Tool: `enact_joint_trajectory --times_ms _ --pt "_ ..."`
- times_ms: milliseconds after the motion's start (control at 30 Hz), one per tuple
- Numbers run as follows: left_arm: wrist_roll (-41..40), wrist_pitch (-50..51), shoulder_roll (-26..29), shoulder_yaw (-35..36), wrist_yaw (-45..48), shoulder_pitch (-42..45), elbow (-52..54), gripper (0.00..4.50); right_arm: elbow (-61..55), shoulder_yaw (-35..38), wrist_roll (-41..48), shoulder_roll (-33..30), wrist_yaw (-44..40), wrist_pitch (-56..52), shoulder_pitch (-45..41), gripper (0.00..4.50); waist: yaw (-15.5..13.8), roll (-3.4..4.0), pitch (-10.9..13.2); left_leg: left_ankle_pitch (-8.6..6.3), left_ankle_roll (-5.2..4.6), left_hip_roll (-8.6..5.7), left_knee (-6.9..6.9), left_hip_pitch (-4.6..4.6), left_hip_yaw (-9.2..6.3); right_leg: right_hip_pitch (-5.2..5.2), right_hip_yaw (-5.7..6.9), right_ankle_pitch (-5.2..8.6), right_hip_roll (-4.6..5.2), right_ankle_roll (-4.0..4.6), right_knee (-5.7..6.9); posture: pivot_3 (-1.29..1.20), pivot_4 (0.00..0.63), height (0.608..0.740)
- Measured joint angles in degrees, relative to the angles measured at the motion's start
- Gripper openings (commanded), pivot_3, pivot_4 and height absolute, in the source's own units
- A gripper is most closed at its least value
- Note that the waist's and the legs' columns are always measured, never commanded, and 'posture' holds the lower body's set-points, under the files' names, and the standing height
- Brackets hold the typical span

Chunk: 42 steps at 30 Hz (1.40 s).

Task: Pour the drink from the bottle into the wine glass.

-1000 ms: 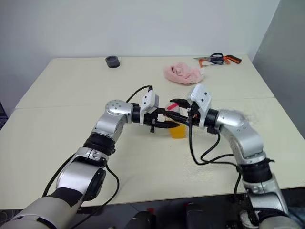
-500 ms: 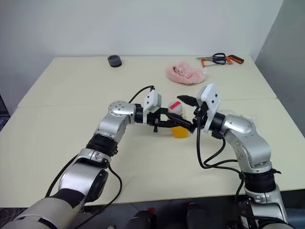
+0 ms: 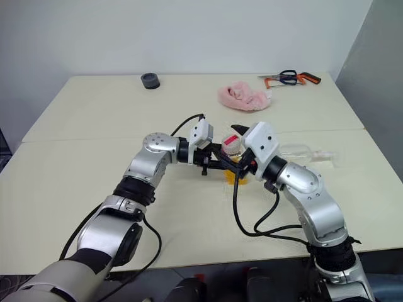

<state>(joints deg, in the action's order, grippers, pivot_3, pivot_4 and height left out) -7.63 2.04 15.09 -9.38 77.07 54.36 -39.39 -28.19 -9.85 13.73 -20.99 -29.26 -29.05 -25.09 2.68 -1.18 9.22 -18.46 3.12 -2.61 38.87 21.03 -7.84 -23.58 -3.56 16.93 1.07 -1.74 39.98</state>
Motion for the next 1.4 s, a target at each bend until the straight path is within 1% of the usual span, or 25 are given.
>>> enact_joint_trajectory --times_ms 200,433,833,1400 --pt "0.0 -0.2 0.2 -0.1 0.5 0.0 -0.1 1.7 1.4 -0.7 -4.2 0.8 3.1 1.0 0.0 3.92 0.1 0.0 0.0 0.0 0.0 0.0 0.0 -0.02 0.0 0.0 0.01 0.0 -0.01 0.0 0.01 0.0 0.15 0.74" --pt "0.1 -0.9 0.5 -0.3 1.0 0.0 -0.1 1.69 2.9 -0.8 -7.9 0.6 4.3 2.7 0.0 3.92 0.2 0.0 0.0 0.0 0.0 0.0 0.0 -0.02 0.01 0.01 0.0 0.0 -0.01 0.0 0.01 0.0 0.15 0.74" --pt "0.6 -1.3 0.5 -0.4 0.8 0.1 -0.2 1.69 2.2 -0.7 -8.4 0.0 4.3 3.6 1.1 3.92 0.2 0.0 0.0 0.0 0.0 0.0 0.0 -0.03 0.0 0.03 0.0 0.0 -0.01 0.0 0.02 0.0 0.15 0.74" --pt "0.9 -1.4 0.5 -0.9 0.0 0.1 0.0 1.69 -1.2 0.8 -8.1 -1.0 4.6 1.5 3.9 3.92 0.3 0.0 0.0 0.0 -0.01 0.0 0.01 -0.08 0.0 0.07 0.0 0.0 -0.02 0.0 0.04 0.0 0.15 0.74"
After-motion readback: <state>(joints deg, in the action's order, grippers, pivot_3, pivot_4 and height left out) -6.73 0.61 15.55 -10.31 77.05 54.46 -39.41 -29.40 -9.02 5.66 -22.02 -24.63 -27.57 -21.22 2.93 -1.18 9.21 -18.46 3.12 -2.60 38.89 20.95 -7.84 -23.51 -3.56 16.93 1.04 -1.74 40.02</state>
